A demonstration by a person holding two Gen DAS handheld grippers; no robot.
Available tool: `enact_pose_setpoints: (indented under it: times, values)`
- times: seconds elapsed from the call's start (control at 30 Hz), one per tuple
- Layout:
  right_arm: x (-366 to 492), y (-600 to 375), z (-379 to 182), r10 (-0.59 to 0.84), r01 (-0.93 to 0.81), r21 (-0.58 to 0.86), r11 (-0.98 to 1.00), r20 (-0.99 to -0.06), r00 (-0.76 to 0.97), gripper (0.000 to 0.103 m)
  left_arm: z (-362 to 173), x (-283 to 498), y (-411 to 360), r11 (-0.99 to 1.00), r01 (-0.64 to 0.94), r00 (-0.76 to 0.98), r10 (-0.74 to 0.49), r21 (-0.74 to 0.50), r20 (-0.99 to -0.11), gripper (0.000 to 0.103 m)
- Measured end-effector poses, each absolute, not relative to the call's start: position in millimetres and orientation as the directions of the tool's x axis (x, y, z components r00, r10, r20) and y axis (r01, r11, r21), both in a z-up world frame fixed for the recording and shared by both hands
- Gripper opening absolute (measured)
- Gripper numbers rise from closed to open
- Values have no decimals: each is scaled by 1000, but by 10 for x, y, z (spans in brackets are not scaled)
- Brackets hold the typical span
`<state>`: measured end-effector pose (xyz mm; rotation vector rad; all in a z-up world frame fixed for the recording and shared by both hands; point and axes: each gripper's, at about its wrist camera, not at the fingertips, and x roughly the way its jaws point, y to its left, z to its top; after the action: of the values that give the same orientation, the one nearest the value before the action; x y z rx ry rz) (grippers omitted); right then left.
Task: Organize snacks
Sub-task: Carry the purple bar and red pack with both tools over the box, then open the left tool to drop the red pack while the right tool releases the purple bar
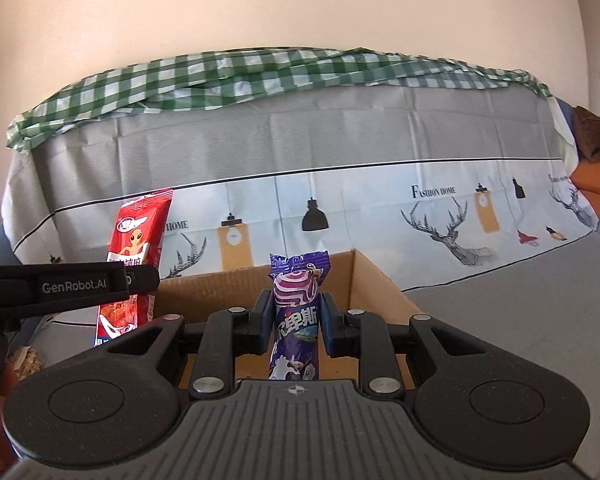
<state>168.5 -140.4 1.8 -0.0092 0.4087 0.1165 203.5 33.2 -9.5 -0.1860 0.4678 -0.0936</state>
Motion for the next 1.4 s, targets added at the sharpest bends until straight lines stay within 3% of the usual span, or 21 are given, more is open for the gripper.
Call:
enact_pose_setpoints:
  times: [1.27,1.33,1.4]
  values:
    - [1681,-1407,5,102,-108,8,994,-394,913,25,-76,1986,298,972,102,893,-183,-209,-412,50]
    - [1705,-1396,-21,106,-112,9,994,-405,908,25,-76,1987,306,973,98,892,-179,-210,-415,51]
    - [1732,-1391,-52,111,-115,15,993,-425,898,32,-71,1985,321,974,86,895,-169,-211,-414,58]
